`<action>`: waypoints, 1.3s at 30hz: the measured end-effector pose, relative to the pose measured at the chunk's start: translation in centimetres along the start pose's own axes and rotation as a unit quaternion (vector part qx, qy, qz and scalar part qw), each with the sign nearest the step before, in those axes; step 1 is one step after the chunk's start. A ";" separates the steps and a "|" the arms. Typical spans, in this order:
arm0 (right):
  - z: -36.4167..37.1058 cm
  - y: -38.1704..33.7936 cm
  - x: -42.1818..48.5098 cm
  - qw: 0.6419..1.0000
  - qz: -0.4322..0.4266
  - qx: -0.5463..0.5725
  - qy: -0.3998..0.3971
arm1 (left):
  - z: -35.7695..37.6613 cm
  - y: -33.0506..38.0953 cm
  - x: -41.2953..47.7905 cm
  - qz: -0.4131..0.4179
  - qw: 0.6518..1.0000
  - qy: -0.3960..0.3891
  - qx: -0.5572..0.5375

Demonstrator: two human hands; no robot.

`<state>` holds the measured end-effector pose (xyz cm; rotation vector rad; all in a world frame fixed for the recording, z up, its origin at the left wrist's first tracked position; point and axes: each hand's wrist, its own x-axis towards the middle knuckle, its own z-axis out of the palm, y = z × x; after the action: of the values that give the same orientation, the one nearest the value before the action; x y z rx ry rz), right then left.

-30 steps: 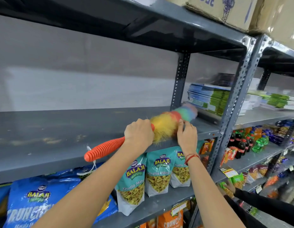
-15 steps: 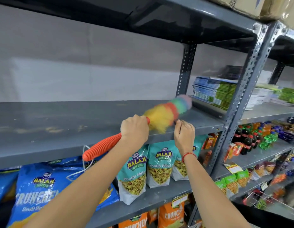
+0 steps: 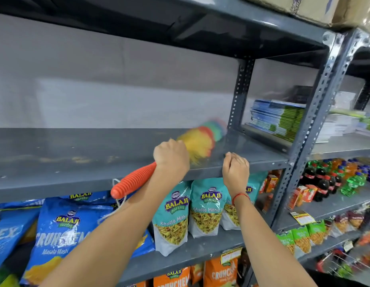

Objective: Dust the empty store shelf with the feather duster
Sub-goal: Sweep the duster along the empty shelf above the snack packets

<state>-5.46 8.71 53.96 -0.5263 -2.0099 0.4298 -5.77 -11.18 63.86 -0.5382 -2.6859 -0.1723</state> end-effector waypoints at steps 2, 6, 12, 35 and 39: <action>-0.1 0.2 -0.1 1.000 -0.003 -0.002 0.003 | 0.5 0.7 -0.3 0.008 1.000 -0.023 -0.015; -0.1 0.1 0.2 1.000 -0.015 -0.005 0.015 | 1.1 -1.2 0.0 -0.029 0.998 -0.039 -0.042; 0.0 -0.3 0.0 1.000 -0.007 -0.009 0.020 | 0.7 -5.4 -1.5 -0.079 0.995 -0.044 -0.037; 1.1 -11.1 -3.7 0.993 -0.108 0.053 -0.023 | 0.1 -8.4 -7.2 -0.098 0.992 -0.020 -0.072; 1.9 -15.4 -6.5 0.979 -0.173 0.087 -0.056 | -0.8 -10.9 -7.9 -0.147 0.987 -0.042 -0.051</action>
<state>-7.20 -7.88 56.13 -0.0405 -2.0945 0.4222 -3.07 -24.06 60.99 -0.1777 -2.8393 -0.3781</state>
